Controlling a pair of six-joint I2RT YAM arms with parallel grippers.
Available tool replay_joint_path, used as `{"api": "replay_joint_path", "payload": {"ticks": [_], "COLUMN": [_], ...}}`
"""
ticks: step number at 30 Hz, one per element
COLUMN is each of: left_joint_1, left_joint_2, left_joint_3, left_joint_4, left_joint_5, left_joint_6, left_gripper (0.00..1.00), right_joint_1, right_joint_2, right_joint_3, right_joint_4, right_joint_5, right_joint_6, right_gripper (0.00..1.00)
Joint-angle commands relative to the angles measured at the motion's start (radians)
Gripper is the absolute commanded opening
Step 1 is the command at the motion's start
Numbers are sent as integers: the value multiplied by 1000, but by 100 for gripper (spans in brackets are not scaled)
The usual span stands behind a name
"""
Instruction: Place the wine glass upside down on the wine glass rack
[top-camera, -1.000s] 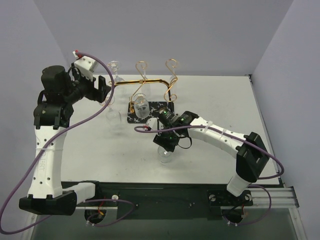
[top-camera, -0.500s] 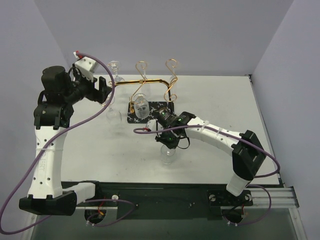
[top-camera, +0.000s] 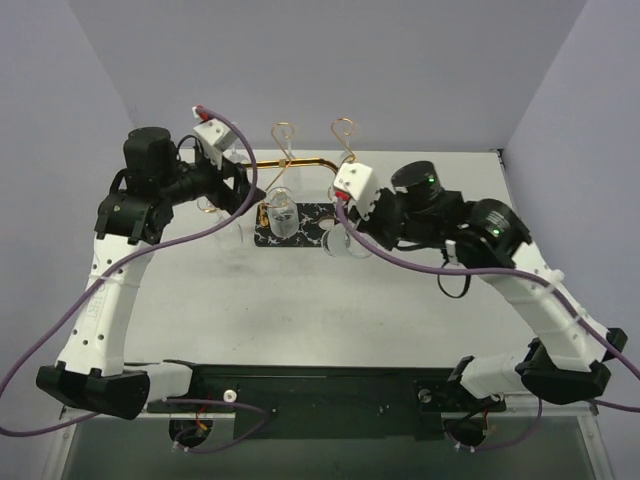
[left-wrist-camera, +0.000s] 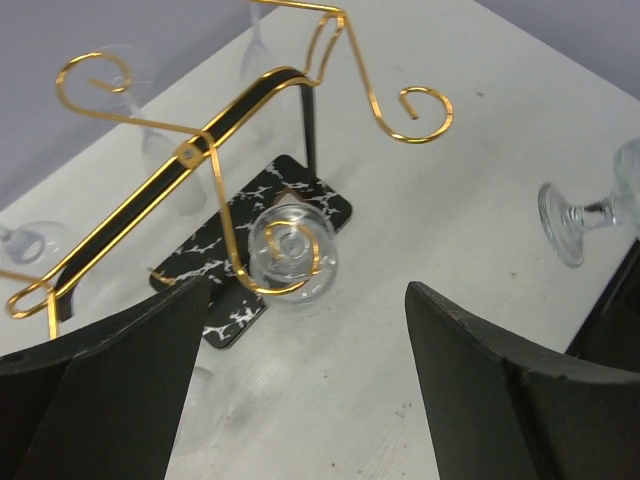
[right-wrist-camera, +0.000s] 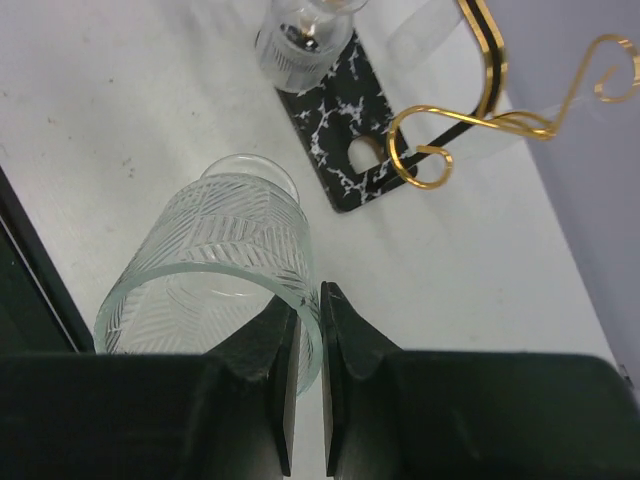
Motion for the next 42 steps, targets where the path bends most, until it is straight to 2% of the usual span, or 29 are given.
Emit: {"api": "replay_joint_path", "payload": {"ticks": [1,6,15,27,36,42], "left_joint_1": [-109,-157,-215,-307,-411,-433], "left_joint_2": [8,58,169,259,339,379], "left_joint_3": [57,117,234,290,343,352], "left_joint_4": [46,133,141,118,99,112], "left_joint_5": [79,180,244,186,59,45], "left_joint_6": [1,-114,-263,-365,-401,-418], "left_gripper": [90,90,90,88,75,67], "right_joint_1": [-11,-66,-134,-149,-146,-148], "right_joint_2": [-49,-68,-120,-85,-78,-86], "right_joint_3": [144,244,217,246,255,238], "right_joint_4": [-48,7,138,156,152,153], "right_joint_5": [57,78,170,181,155,155], "right_joint_6": [-33,-13,33,69,85,83], "right_gripper": [0,0,0,0,0,0]}}
